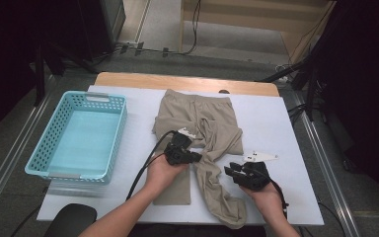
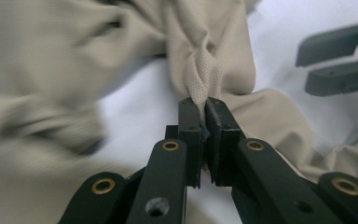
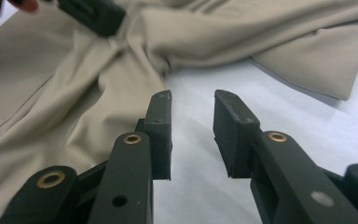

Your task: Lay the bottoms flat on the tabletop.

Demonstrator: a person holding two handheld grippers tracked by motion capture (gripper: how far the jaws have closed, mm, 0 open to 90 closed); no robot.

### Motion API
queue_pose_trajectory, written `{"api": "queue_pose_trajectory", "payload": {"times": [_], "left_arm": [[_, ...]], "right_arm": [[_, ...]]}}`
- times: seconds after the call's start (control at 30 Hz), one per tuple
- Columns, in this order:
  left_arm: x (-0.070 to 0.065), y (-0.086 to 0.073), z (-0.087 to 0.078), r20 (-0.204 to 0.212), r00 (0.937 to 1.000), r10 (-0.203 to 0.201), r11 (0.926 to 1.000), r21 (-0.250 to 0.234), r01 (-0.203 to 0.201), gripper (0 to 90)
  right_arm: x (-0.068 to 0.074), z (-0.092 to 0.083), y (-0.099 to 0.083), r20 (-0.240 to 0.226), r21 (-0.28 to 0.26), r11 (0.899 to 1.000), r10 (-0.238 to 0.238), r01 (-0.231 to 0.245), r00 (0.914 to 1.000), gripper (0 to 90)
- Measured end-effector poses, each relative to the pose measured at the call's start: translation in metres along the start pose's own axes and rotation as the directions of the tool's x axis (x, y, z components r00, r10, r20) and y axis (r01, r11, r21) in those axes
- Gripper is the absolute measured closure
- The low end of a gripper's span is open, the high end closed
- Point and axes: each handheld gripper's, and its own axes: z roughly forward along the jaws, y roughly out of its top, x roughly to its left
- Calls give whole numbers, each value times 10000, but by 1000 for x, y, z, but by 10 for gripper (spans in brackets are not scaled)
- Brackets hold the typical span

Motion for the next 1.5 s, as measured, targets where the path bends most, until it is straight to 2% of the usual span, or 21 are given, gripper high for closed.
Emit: {"api": "queue_pose_trajectory", "payload": {"times": [0.17,0.3,0.4,0.47,0.5,0.53,0.57,0.6,0.63,0.67,0.77,0.83,0.9,0.97,1.1,1.23,1.3,1.33,1.4,1.5], "left_arm": [[8,-5,-2,-177,9994,-294,9994,164,297,792],[8,-7,4,-214,9995,-232,9990,388,241,795],[9,-9,5,-135,9994,-317,9989,336,321,799],[10,-10,6,-111,9993,-359,9990,277,362,818],[10,-12,7,-46,9991,-412,9989,232,413,845],[9,-12,7,51,9992,-401,9989,234,400,866],[9,-12,8,201,9989,-418,9988,270,412,875],[8,-11,8,369,9982,-481,9982,363,468,879],[8,-11,8,452,9980,-443,9985,340,428,880],[7,-10,6,538,9973,-499,9987,124,493,880],[0,-3,-6,811,9958,-429,9984,-329,457,876],[-6,-1,-12,1033,9940,-347,9978,-530,403,875],[-12,-2,-13,1265,9916,-279,9980,-526,348,867],[-18,-5,-11,1381,9902,-192,9991,-346,242,867],[-26,-16,-7,1570,9874,-198,9998,76,189,868],[-33,-25,-11,1402,9901,-6,9988,477,-61,837],[-34,-28,-14,1309,9913,96,9980,602,-176,802],[-35,-29,-18,1235,9922,150,9980,594,-225,782],[-34,-29,-24,1041,9942,278,9989,339,-314,712],[-31,-26,-30,602,9969,503,9986,-168,-494,574]], "right_arm": [[5,6,2,-67,-125,9999,-31,30,10000,653],[11,16,4,-272,-90,9999,-147,144,9995,618],[15,24,6,-458,-261,9989,-408,396,9981,564],[17,32,7,-564,-77,9988,-489,486,9972,550],[18,36,6,-559,84,9985,-529,534,9970,568],[19,37,5,-377,-92,9978,-660,657,9971,684],[19,37,6,-194,-16,9972,-752,752,9970,767],[18,35,7,-237,234,9963,-819,824,9964,841],[17,33,9,-370,480,9969,-608,625,9975,849],[16,30,10,-492,644,9964,-526,557,9974,852],[12,13,11,-551,615,9970,-435,469,9975,855],[8,-5,10,-522,362,9983,-440,459,9977,855],[4,-23,7,-357,168,9989,-435,441,9984,855],[-1,-37,3,-351,46,9999,-115,116,9993,855],[0,-55,-10,-458,136,9999,-6,12,9990,854],[9,-64,-23,-851,364,9992,-161,192,9962,849],[14,-66,-27,-1580,426,9989,-99,169,9874,813],[16,-67,-29,-1770,430,9989,-99,177,9842,767],[17,-70,-30,-1621,202,9997,-135,170,9867,691],[10,-69,-29,-874,-339,9989,-360,332,9955,612]]}}
